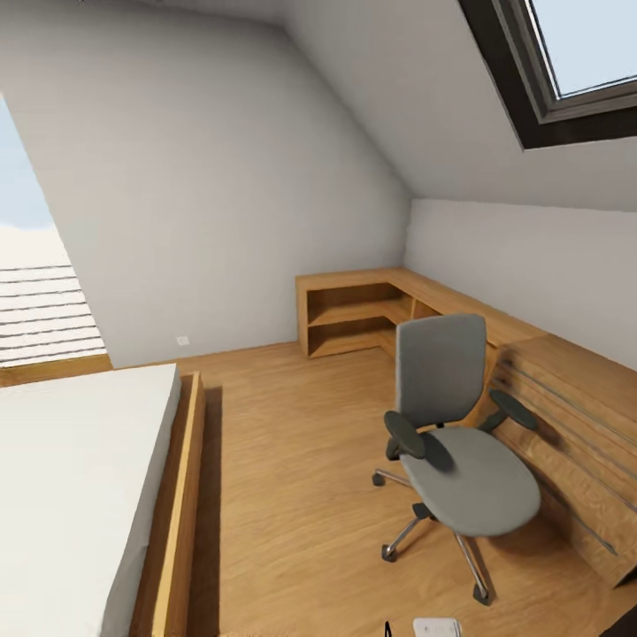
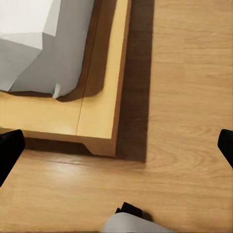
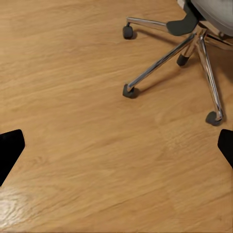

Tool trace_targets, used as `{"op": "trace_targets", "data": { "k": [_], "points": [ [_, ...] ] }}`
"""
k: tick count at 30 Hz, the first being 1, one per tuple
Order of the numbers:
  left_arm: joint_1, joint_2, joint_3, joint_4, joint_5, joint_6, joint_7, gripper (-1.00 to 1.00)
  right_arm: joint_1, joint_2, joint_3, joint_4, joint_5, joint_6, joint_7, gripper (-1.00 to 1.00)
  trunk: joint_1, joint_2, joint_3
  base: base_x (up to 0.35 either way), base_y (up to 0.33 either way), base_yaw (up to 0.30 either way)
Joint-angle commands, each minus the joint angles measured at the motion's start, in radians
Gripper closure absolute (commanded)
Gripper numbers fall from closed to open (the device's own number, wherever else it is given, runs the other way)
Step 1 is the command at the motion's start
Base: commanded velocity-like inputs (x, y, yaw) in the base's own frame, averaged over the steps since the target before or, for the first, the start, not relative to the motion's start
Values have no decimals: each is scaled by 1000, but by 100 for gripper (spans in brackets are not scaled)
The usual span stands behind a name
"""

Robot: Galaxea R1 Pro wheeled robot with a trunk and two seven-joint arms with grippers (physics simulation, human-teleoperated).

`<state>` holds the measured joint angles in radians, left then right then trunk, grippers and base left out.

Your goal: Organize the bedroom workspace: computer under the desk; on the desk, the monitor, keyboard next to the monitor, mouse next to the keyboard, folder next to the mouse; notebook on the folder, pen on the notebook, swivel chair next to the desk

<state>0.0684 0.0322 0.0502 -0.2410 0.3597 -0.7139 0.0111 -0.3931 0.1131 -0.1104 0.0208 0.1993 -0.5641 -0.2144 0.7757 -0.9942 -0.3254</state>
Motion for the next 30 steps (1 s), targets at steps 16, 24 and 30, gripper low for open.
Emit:
{"op": "trace_targets", "data": {
  "k": [16, 24, 30],
  "points": [
    [1, -37, 0, -14, -16, 1, 0, -100, -1, -9, -8, 1, 11, -5, -3, -100, 0, -1, -12, 187, -93, 190],
    [1, -72, -11, -41, -112, -3, 1, -100, -1, -18, -7, 1, 12, -5, -1, -100, 0, -1, -13, 127, -82, 25],
    [1, -77, -13, -69, -148, -4, 7, -100, -1, -19, -6, 1, 12, -5, 1, -100, 0, -1, -13, 23, -15, 4]
  ]
}}
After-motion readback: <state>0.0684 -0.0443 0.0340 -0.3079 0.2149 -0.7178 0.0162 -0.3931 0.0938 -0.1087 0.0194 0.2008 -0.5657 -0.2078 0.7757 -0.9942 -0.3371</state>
